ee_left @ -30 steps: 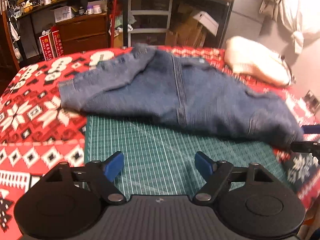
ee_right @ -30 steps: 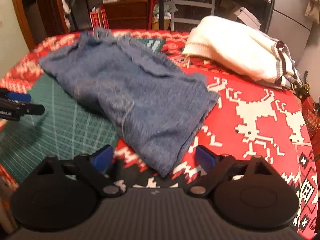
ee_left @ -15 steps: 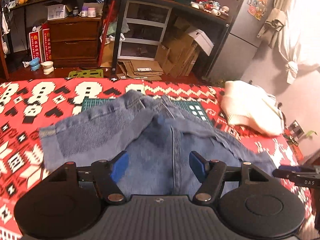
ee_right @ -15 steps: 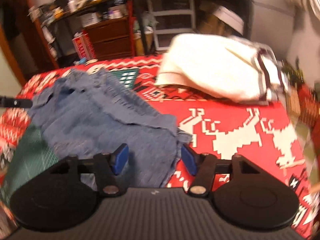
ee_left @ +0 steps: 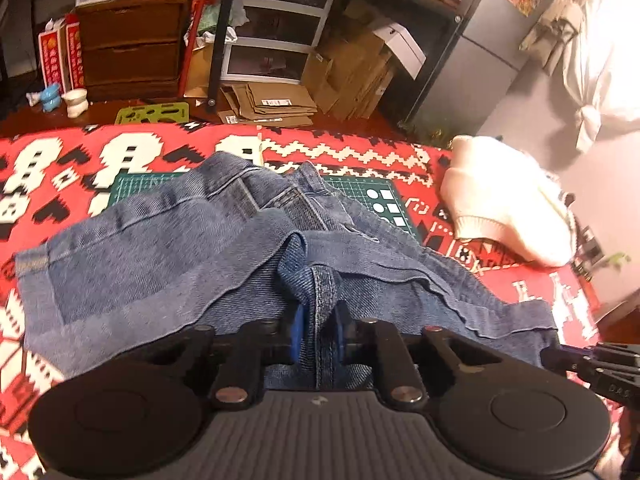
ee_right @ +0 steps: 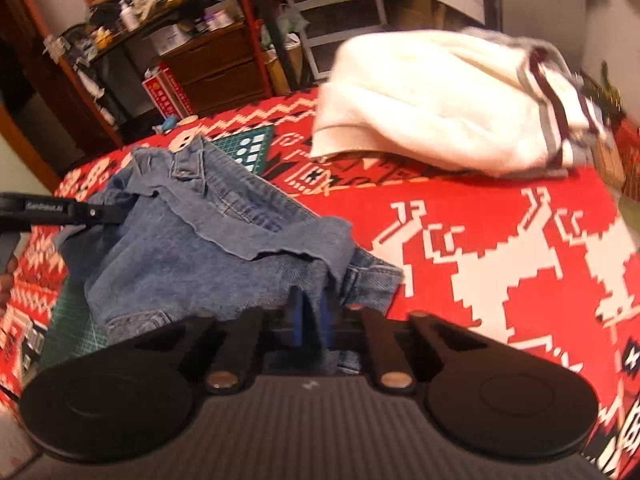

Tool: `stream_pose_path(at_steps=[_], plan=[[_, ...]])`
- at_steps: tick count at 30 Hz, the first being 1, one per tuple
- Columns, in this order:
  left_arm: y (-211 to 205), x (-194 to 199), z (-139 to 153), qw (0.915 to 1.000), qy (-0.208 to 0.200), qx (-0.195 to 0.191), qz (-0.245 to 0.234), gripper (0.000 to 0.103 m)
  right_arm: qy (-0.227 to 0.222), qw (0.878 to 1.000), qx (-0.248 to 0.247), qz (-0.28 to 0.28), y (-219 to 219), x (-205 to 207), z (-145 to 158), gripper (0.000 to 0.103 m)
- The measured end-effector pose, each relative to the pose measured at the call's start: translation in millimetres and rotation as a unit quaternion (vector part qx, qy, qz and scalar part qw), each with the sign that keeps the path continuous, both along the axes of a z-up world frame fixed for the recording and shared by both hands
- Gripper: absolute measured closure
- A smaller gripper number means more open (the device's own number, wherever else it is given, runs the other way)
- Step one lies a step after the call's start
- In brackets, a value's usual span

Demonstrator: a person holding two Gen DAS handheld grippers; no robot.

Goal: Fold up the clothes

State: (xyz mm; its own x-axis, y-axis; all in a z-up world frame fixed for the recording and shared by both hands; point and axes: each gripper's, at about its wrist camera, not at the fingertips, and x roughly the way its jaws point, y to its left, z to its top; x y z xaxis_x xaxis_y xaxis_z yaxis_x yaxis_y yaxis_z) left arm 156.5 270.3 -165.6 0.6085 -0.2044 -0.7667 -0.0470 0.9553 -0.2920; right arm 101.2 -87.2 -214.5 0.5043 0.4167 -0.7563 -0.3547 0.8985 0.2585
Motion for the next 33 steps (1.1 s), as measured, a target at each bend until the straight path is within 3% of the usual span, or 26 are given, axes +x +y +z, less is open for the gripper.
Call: stream_pose_path(at_steps=[8, 10, 17, 20, 22, 24, 28, 31, 33], plan=[[9.8, -53.3, 13.5, 0.999, -0.006, -0.044, 0.002, 0.093, -0.02, 0.999, 0.014, 0.043, -4.9, -32.4, 31.6, 0.1], [8.1, -70.4, 12.9, 0.998, 0.0, -0.064, 0.0, 0.1, -0.019, 0.998, 0.019, 0.056, -8.4, -44.9, 39.2, 0.1], [-5.7, -111.8, 12.6, 0.9959, 0.007, -0.087, -0.02, 0.099, -0.011, 0.994, 0.037, 0.099, -17.6, -91.8, 54.8, 0.101], [-6.5, -107.5, 25.7, 0.9964, -0.016, -0.082, -0.011, 0.083, -0.007, 0.993, 0.039, 0.108, -16.6, -106.2, 54.0, 0.101], [-7.1, -104.6, 34.5, 0.9964, -0.031, -0.079, -0.004, 0.06, -0.006, 0.993, 0.04, 0.114, -15.4, -115.2, 53.7, 0.101], [-7.7, -91.9, 43.0, 0.9976, -0.047, -0.05, 0.008, 0.049, -0.009, 0.992, 0.038, 0.118, -13.5, -119.3, 52.4, 0.101], [3.4, -38.1, 45.1, 0.9968, -0.038, -0.02, 0.068, 0.045, -0.014, 0.991, 0.034, 0.125, -9.8, -126.4, 49.6, 0.101], [17.8, -0.8, 33.3, 0.991, 0.012, -0.058, 0.12, 0.045, -0.016, 0.992, 0.031, 0.125, -8.6, -124.9, 46.9, 0.101], [17.2, 19.0, 26.3, 0.9901, 0.04, -0.049, 0.125, 0.045, -0.017, 0.992, 0.029, 0.125, -7.9, -123.5, 45.1, 0.101]])
